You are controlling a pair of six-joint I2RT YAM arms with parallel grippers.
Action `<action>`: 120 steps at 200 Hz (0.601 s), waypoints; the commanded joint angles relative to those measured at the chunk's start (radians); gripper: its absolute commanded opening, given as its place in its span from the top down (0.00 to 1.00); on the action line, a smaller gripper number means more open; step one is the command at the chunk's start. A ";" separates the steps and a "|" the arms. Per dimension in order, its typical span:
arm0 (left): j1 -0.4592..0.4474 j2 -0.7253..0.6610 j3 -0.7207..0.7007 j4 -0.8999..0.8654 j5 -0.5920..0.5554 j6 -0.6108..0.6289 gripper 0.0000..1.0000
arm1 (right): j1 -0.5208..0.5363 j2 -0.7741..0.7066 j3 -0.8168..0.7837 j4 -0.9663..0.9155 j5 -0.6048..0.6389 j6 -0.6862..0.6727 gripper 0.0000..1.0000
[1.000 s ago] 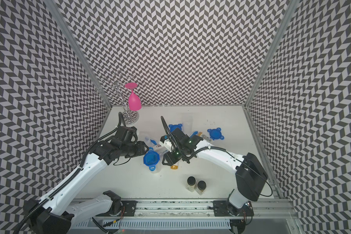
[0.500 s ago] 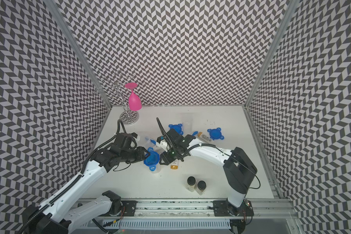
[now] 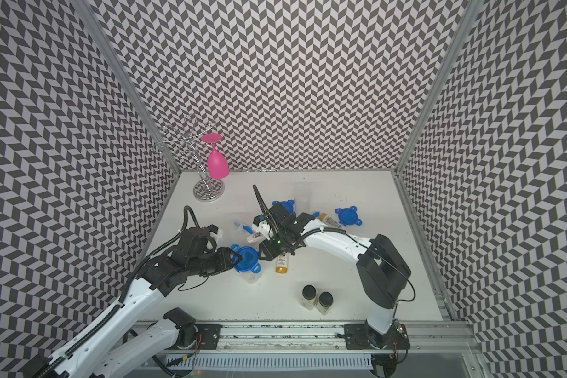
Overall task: Pack away toiletry kits
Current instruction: Close the fastener on the container.
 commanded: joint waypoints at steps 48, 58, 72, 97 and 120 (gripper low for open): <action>-0.008 -0.035 0.132 -0.214 -0.114 0.036 0.44 | -0.017 -0.066 -0.032 0.021 0.052 0.003 0.57; -0.008 -0.017 0.177 -0.242 -0.146 0.067 0.43 | -0.019 -0.091 -0.056 0.006 0.071 0.008 0.55; -0.008 0.027 0.239 -0.241 -0.172 0.117 0.44 | -0.022 -0.128 -0.078 -0.013 0.084 0.017 0.54; -0.008 0.118 0.306 -0.193 -0.157 0.198 0.46 | -0.017 -0.227 -0.141 0.042 0.037 0.089 0.51; -0.012 0.163 0.304 -0.153 -0.164 0.231 0.46 | 0.006 -0.268 -0.164 0.046 0.019 0.105 0.51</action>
